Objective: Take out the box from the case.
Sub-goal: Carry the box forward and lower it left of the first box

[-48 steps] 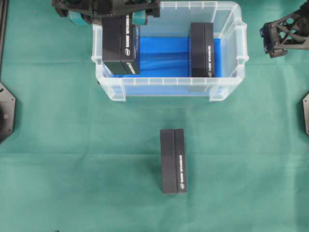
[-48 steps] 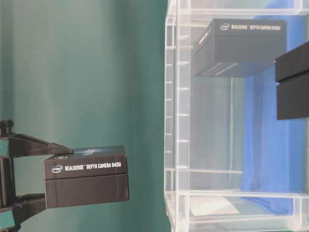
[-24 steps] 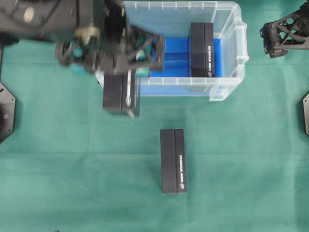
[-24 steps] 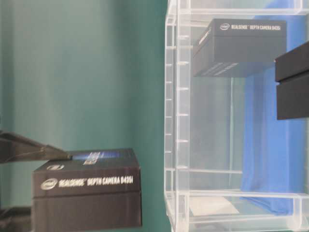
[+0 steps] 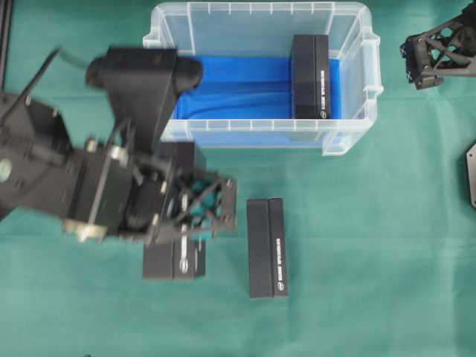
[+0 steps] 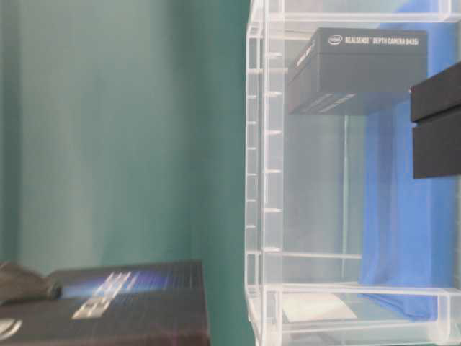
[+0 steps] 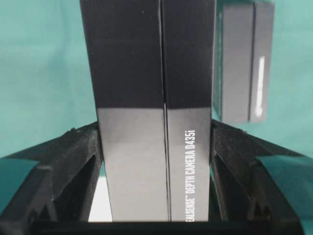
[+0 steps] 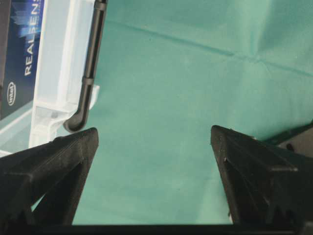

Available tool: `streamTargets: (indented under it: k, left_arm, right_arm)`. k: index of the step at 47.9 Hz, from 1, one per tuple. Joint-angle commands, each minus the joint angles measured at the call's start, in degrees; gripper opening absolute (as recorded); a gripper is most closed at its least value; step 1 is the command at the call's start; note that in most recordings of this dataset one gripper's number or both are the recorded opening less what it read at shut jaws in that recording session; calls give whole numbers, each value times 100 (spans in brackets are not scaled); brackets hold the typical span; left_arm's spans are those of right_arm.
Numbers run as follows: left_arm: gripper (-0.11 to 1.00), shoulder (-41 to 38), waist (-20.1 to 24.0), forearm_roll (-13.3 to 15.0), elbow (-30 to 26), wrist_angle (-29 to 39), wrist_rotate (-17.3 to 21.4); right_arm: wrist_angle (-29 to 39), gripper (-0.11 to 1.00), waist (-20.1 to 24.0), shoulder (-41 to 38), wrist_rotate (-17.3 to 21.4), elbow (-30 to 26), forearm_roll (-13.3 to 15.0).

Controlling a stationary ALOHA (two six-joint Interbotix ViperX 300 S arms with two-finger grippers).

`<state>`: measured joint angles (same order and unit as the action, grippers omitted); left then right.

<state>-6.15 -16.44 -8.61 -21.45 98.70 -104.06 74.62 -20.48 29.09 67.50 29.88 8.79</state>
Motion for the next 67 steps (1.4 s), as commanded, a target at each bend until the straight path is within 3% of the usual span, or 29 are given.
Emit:
streamTargets:
  k: [1, 8, 56, 67]
  left_arm:
    - [60, 158, -211, -26, -79, -9, -220]
    - [60, 132, -352, -26, -114, -9, -378]
    - [60, 114, -369, -62, -53, -18, -378]
    - [60, 123, -369, -70, 668, -396, -387]
  right_arm:
    - [0, 92, 18, 53, -9, -132, 9]
    - [0, 92, 18, 53, -9, -132, 18]
    - [0, 92, 18, 62, -9, -132, 9]
    - [0, 92, 18, 53, -9, -132, 9]
